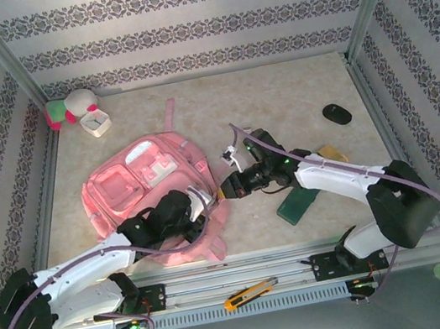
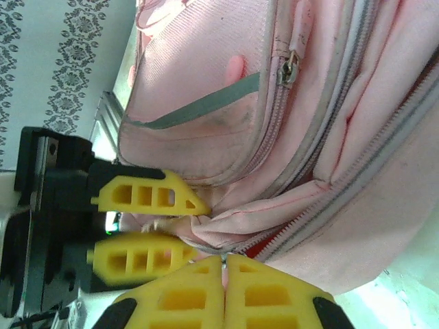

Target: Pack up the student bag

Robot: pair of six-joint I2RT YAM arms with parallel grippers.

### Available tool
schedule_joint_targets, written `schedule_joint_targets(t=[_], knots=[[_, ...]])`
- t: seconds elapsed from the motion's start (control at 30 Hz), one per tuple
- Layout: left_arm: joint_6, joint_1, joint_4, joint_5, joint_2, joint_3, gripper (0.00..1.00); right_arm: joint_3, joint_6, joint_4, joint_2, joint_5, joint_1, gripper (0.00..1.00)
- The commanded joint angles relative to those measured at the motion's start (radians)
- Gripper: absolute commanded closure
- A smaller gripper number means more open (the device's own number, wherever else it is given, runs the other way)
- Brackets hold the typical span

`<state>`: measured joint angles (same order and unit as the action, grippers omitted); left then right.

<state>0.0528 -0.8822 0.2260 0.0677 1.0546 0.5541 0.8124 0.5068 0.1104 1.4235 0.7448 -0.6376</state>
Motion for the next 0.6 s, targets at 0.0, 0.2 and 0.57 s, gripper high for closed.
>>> schedule_joint_targets(t=[0.0, 0.2, 0.57], knots=[[0.039, -0.011, -0.079, 0.018, -0.095, -0.045, 1.0, -0.064, 0.043, -0.1, -0.047, -0.022, 0.007, 1.0], [0.012, -0.009, -0.066, 0.063, -0.344, -0.103, 1.0, -0.113, 0.074, -0.192, -0.056, -0.014, -0.015, 1.0], [-0.064, -0.009, -0.054, 0.115, -0.384, -0.094, 1.0, -0.089, 0.015, -0.169, -0.04, 0.016, -0.106, 0.96]])
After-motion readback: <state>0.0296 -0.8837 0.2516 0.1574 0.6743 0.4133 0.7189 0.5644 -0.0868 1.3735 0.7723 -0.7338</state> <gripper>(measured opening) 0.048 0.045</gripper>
